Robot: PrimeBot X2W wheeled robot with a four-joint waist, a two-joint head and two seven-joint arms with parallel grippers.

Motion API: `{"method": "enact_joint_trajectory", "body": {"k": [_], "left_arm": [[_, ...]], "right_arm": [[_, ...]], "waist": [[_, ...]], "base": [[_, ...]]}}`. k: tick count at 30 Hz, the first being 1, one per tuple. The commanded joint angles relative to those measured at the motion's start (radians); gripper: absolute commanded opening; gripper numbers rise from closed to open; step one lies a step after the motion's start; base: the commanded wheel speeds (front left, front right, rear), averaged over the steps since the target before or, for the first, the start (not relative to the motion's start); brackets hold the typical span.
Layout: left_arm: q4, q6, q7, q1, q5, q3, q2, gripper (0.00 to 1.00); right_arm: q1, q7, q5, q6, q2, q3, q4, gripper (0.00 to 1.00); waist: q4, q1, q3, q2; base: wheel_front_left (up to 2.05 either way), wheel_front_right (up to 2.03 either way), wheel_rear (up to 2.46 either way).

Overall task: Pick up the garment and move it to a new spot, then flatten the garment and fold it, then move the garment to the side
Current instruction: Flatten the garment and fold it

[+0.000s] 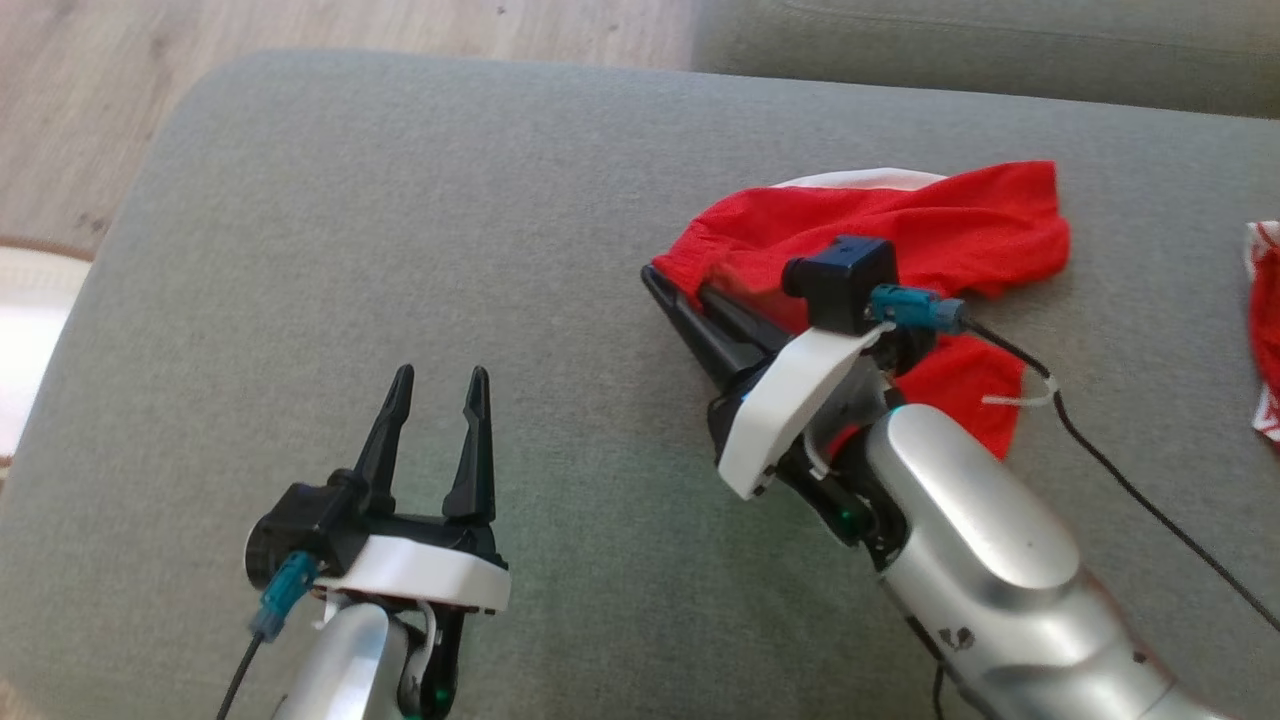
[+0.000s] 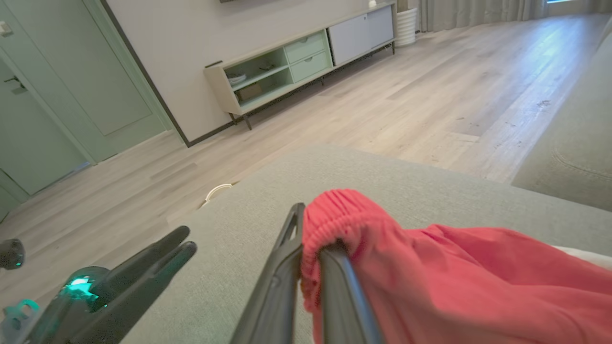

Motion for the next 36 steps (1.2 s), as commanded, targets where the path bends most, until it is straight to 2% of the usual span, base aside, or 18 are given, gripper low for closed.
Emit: {"method": "enact_joint_trajectory", "body": {"k": [1,8,21,22,23,29,36], "left_arm": [[-0.036,-0.003,-0.010,-0.027,-0.007,0.027,0.007,1.00],[-0.031,-0.005,-0.010,-0.036,-0.016,0.010,0.004,1.00],[-0.027,0.003,-0.010,-0.091,-0.054,-0.056,0.001,1.00],[-0.025,0.009,-0.010,-0.096,-0.062,-0.061,0.001,1.00],[-0.024,0.011,-0.010,-0.096,-0.064,-0.063,0.001,1.00],[-0.015,0.021,-0.010,-0.090,-0.062,-0.047,0.001,1.00],[-0.015,0.013,-0.010,-0.084,-0.039,0.001,0.002,1.00]], "right_arm": [[-0.015,0.016,-0.013,0.007,0.012,-0.008,-0.037,0.00],[-0.073,0.053,0.002,0.007,-0.025,-0.022,0.035,0.00],[-0.332,-0.044,-0.030,0.007,-0.078,-0.005,0.498,0.00],[-0.359,-0.056,-0.048,0.007,-0.083,0.006,0.569,0.75],[-0.370,-0.058,-0.061,0.007,-0.083,0.018,0.601,1.00],[-0.400,-0.074,-0.039,0.007,-0.049,0.074,0.681,1.00],[-0.390,-0.077,0.046,0.007,-0.055,0.150,0.641,1.00]], "waist": [[0.017,0.0001,0.011,0.0000],[0.050,0.0001,0.044,0.0000],[0.110,0.0001,0.108,0.0000],[0.114,0.0001,0.111,0.0000],[0.114,0.0001,0.112,0.0000],[0.081,0.0001,0.100,0.0000],[-0.001,0.0001,0.060,0.0000]], "base": [[0.00,0.00,0.00],[0.00,0.00,0.00],[0.00,0.00,0.00],[0.00,0.00,0.00],[0.00,0.00,0.00],[0.00,0.00,0.00],[0.00,0.00,0.00]]}}
